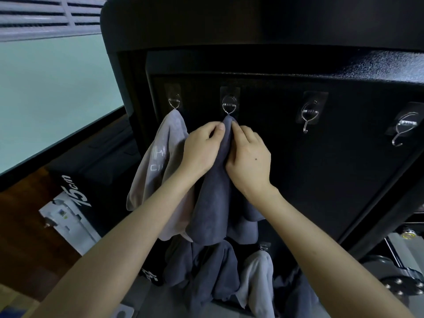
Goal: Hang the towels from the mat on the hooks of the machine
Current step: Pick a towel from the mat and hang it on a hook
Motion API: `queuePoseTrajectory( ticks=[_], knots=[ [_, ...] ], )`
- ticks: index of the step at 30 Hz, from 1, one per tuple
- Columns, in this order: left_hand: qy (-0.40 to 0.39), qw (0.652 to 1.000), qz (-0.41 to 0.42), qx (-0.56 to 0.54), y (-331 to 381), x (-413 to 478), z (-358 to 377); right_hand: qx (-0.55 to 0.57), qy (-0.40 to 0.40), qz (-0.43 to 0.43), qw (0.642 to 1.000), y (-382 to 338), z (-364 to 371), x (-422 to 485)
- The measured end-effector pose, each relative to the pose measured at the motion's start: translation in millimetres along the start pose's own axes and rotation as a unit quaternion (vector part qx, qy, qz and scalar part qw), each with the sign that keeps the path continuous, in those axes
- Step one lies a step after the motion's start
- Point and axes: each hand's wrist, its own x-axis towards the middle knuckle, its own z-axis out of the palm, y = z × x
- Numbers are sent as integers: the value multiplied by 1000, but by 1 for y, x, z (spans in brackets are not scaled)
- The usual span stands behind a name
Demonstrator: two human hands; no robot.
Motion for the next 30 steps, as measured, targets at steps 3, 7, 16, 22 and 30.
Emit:
queuePoseTrajectory(
  ticks=[3,7,16,22,30],
  knots=[
    [-57,983,-54,-165,-5,-6,-12,80,-29,47,995,1,-3,-7],
    [-80,981,-25,-177,-5,-20,-23,72,-42,51,995,-1,-10,-7],
    [15,990,133,52,-2,-21,-24,58,27,42,997,8,-25,-19],
    [-25,960,257,105,17,-46,0,34,10,22,999,39,-41,-73],
    [-253,922,292,-8,28,-97,120,-68,-176,154,970,121,-101,-216]
  ],
)
